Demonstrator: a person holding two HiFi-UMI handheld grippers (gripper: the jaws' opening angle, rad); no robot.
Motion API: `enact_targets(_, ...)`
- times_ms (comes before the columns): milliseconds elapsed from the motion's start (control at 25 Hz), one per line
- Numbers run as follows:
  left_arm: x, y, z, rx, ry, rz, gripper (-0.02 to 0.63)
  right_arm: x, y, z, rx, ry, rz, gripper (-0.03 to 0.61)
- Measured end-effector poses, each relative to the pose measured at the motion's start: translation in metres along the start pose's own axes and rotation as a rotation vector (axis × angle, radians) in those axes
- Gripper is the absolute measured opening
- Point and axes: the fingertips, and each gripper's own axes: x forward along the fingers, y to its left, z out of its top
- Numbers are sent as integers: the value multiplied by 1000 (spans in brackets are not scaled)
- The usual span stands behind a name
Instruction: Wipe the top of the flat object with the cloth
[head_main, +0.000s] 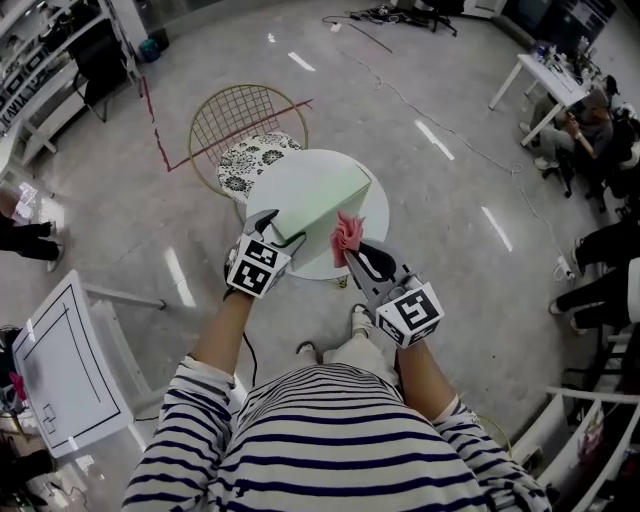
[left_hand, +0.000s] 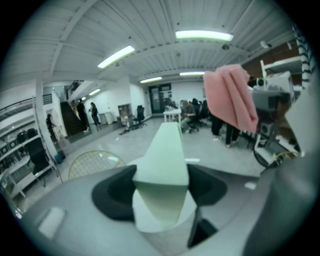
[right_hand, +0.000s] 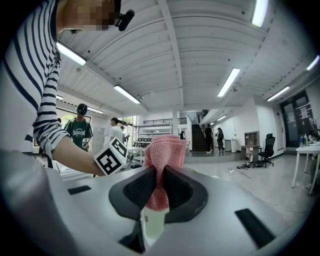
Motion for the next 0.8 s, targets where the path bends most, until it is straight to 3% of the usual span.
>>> enact_targets(360,-15,-38,-5,-8,-8,-9,307,13,7,-3,-2,34,24,49)
enact_targets(600,-16,-44,-5,13,-61,-7,307,47,18,-13,-38,200,121,49)
enact_targets(800,-16,-49,-3,22,-105,2,308,80,36,-18,-130,326,220,49)
